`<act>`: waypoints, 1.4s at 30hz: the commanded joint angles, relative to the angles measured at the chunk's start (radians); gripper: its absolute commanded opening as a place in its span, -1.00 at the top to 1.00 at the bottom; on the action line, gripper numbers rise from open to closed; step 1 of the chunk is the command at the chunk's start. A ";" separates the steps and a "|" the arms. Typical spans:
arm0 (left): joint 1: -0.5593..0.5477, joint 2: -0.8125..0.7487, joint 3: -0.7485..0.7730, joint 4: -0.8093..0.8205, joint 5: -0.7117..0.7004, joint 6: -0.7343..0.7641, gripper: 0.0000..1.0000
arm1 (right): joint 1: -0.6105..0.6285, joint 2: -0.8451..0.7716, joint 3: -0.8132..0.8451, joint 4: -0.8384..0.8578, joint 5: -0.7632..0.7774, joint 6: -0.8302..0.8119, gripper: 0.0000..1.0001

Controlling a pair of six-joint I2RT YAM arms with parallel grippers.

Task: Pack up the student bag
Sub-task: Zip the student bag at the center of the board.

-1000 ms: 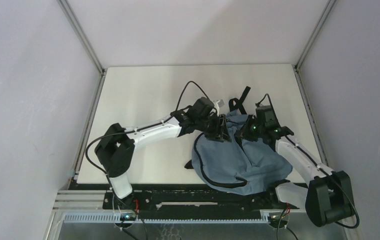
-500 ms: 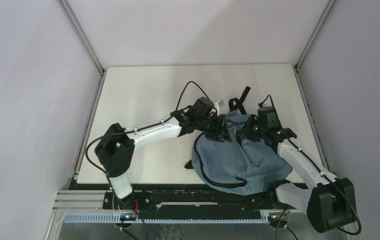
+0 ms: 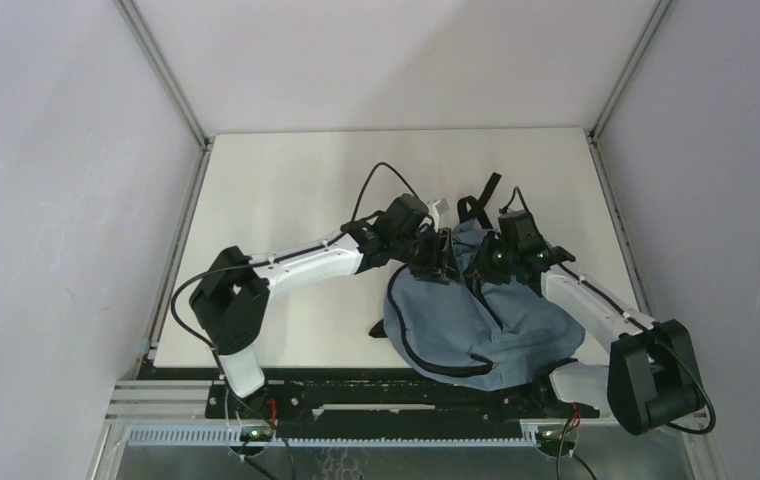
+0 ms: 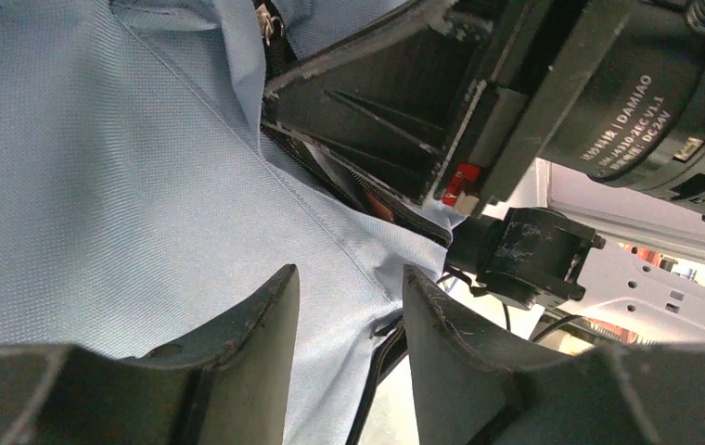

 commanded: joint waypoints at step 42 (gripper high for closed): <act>0.069 0.299 0.398 -0.056 0.038 -0.118 0.01 | -0.065 -0.128 0.105 -0.118 -0.021 -0.078 1.00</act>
